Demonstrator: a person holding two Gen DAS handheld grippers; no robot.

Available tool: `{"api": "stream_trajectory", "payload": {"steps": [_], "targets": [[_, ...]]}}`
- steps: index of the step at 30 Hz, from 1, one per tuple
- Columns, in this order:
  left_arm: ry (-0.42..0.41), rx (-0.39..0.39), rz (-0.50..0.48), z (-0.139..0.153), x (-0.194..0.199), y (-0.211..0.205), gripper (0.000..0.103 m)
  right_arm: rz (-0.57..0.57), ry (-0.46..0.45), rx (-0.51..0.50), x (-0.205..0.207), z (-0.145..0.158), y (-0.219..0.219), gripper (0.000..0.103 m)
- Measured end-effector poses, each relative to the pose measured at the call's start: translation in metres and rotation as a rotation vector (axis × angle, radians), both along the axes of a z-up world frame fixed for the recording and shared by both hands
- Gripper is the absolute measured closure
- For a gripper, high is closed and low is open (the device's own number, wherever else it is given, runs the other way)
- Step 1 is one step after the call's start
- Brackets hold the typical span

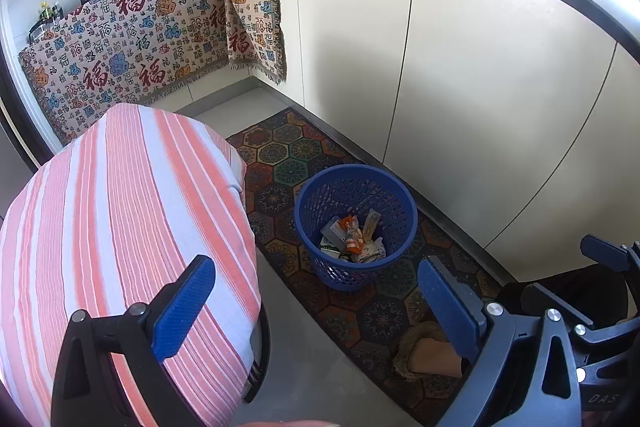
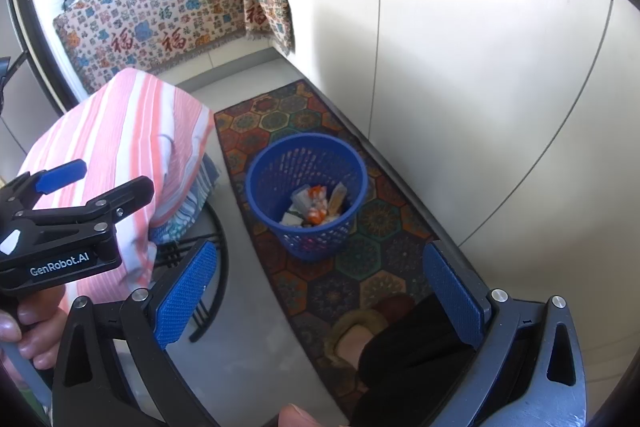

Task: Collect trash

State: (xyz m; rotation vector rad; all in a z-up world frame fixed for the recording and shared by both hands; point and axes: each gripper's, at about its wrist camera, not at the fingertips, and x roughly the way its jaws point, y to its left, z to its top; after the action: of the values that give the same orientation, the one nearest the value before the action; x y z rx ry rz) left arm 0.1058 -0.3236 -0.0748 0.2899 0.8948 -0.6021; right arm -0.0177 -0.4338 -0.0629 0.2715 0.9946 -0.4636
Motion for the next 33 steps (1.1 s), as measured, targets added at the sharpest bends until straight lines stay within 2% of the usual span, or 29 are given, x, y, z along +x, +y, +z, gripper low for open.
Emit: {"api": "stream_trajectory", "payload": {"steps": [33], "targets": [[0.009, 0.015, -0.027, -0.0067, -0.002, -0.0041, 0.0, -0.017, 0.012, 0.021, -0.0017, -0.008, -0.0005, 0.0]]}}
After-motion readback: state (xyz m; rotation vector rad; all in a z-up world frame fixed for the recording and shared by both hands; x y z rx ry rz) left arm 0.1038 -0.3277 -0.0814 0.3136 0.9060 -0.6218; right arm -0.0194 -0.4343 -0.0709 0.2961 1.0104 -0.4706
